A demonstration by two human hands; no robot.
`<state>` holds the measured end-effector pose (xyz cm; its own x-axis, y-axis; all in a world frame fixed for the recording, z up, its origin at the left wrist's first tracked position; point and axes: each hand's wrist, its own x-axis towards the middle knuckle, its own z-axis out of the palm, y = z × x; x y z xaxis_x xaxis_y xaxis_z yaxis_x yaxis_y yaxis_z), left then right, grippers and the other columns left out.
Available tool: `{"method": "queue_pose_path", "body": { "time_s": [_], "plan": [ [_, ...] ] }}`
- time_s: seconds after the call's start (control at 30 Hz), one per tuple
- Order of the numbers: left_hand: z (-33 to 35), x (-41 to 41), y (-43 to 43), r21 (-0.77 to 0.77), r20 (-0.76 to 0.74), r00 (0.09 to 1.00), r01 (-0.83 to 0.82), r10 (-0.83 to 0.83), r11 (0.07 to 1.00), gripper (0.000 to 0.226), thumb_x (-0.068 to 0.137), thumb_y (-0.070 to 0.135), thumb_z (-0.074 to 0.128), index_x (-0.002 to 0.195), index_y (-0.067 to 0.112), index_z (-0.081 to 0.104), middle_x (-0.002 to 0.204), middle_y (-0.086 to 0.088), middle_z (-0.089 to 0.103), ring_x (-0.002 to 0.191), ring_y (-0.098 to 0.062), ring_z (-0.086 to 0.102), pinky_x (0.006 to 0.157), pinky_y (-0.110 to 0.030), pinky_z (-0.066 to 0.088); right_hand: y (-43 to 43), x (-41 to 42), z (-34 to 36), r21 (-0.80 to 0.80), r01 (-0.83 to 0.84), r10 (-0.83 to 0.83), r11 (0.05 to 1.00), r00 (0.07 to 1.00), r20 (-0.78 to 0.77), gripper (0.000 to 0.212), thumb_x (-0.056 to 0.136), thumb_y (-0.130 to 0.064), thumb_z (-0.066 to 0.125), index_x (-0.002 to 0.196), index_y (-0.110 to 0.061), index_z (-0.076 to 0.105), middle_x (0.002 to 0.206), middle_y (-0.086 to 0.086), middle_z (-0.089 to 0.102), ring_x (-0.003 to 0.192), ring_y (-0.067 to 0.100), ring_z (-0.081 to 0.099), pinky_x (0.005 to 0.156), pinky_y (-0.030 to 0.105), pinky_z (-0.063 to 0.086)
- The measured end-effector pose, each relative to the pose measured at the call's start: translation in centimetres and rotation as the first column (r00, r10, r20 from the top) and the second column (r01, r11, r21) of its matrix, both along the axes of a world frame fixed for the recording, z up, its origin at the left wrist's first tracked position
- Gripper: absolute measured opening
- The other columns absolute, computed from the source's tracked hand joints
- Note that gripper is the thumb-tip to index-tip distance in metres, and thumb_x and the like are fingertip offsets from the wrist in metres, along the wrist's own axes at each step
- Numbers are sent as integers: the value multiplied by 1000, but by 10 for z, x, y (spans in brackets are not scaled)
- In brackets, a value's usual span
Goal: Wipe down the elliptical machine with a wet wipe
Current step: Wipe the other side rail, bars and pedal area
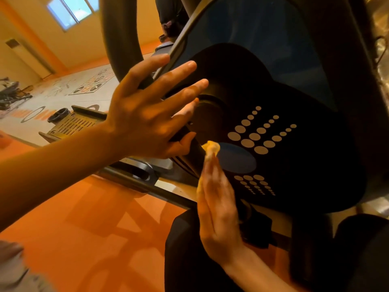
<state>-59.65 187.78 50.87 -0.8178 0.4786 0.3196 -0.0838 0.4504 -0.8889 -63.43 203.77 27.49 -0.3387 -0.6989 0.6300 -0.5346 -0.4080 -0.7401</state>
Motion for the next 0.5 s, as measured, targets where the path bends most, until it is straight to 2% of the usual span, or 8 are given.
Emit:
{"method": "queue_pose_path", "body": {
  "time_s": [0.07,0.1,0.2,0.27,0.37,0.5],
  "plan": [
    [0,0,1,0,0,1000,-14,14,1000,48,93,47,60,101,5,81,131,-12,71,129,-39,62,110,-53,36,-14,-20,8,-9,193,-193,981,981,0,57,105,-16,35,159,-3,23,171,9,16,156,26,22,120,47,32],
    [-1,0,1,2,-2,1000,-20,20,1000,47,92,47,61,101,5,81,131,-12,71,130,-39,61,111,-53,35,-22,-32,8,-60,230,-233,971,971,-52,53,106,-13,39,156,0,29,169,13,23,154,27,28,118,45,36],
    [-2,0,1,25,-15,998,-54,54,998,49,93,48,60,102,5,80,135,-13,69,133,-40,59,113,-52,35,-33,-32,-2,-288,201,-268,936,939,-217,44,109,-11,48,150,-2,37,164,12,29,151,30,36,114,46,43],
    [-2,0,2,31,-21,997,-80,81,996,52,94,51,58,104,4,80,140,-15,65,136,-40,56,114,-52,34,-53,-50,14,-366,146,-258,919,925,-280,47,107,-10,54,150,-5,36,162,8,32,149,33,38,111,51,47],
    [-2,1,6,41,-71,989,-129,132,991,56,99,51,49,111,4,77,152,-17,54,145,-41,45,120,-51,23,-64,-63,35,-424,116,-293,898,878,-378,45,107,-14,55,148,-6,40,154,14,41,149,29,37,118,50,39],
    [-7,3,16,184,-150,962,-200,228,962,62,106,50,32,136,8,66,162,-19,33,149,-41,27,125,-48,7,-65,-80,54,-435,52,-275,899,840,-467,41,110,-19,49,147,-4,40,152,17,40,149,28,35,120,47,35]
  ]
}}
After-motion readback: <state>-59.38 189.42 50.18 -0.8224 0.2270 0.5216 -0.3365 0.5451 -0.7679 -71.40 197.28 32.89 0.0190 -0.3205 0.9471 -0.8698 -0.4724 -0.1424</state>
